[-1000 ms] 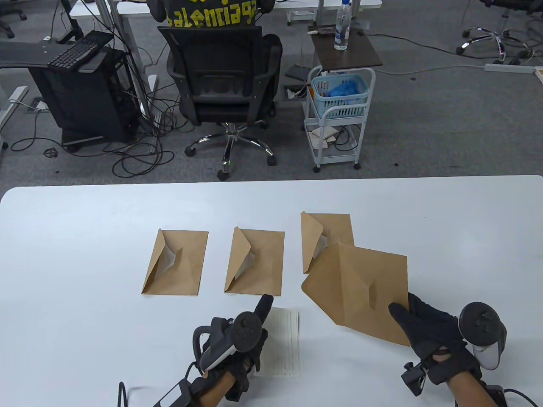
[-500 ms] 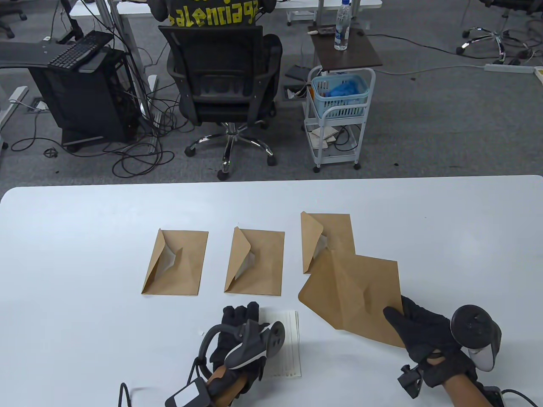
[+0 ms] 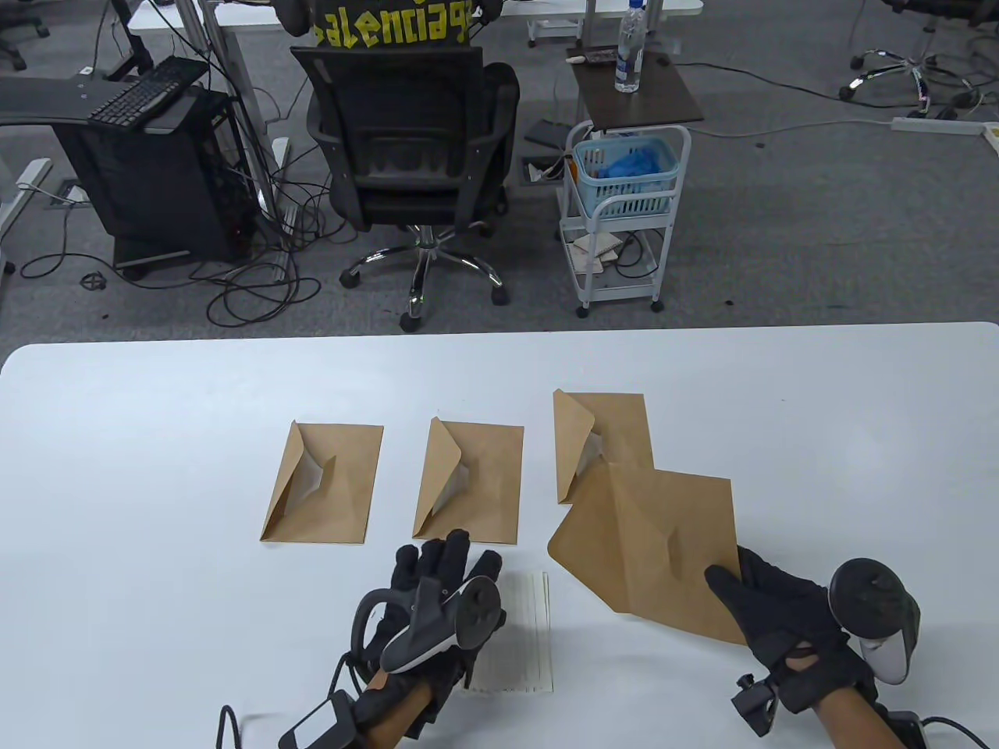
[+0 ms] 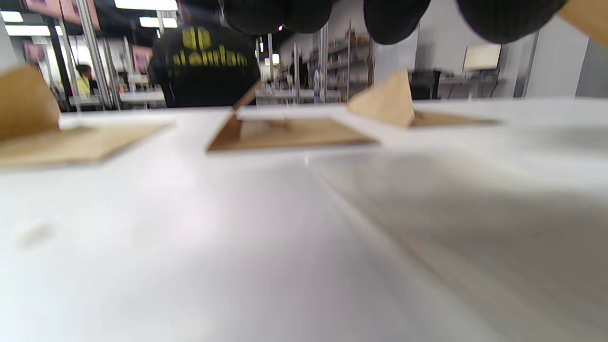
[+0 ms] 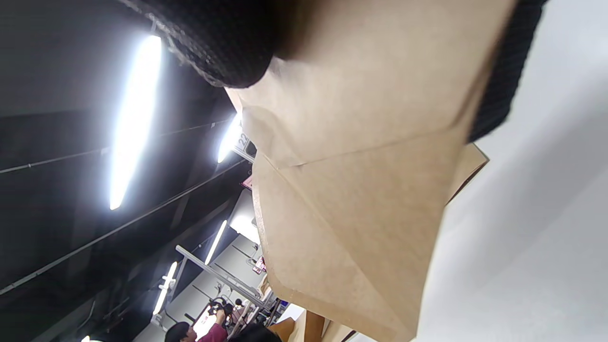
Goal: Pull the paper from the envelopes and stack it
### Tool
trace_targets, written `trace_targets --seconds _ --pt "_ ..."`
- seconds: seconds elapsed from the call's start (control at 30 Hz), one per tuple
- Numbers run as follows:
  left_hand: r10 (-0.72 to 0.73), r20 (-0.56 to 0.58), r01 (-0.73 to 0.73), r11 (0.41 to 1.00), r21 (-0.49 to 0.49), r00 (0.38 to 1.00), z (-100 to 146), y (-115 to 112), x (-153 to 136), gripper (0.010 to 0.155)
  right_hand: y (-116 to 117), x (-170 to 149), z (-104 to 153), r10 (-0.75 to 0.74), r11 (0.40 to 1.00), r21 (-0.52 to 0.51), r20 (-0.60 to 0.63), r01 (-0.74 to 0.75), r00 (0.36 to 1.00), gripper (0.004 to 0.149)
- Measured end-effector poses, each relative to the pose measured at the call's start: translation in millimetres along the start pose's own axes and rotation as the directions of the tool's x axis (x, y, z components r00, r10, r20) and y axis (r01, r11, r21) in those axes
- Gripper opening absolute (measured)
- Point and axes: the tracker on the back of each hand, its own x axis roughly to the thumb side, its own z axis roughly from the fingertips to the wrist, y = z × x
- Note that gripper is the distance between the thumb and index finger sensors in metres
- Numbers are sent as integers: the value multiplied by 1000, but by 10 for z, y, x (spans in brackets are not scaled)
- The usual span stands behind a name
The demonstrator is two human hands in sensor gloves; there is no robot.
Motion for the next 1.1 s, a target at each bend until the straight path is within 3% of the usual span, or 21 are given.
trace_targets --seconds 0.17,0.4,0.63,0.83,1.0,1.1 --pt "-71 -41 75 991 111 997 35 77 -206 77 38 -6 5 -30 999 21 -22 30 999 44" --pt "-28 -85 36 995 88 996 88 -115 -405 82 92 -86 -15 -31 998 52 -62 34 998 45" --pt "-55 -68 62 992 107 996 141 -182 -335 80 198 -229 -18 -87 991 85 -201 106 976 51" --pt "-55 -51 59 994 93 997 167 -201 -289 80 312 -353 -56 106 987 145 -263 -69 959 63" --pt "-50 -47 54 995 82 998 177 -204 -292 81 382 -338 -96 375 924 167 -208 -345 903 81" --pt "-56 -41 60 995 79 998 179 -206 -275 81 411 -335 -106 441 896 152 -197 -417 876 82"
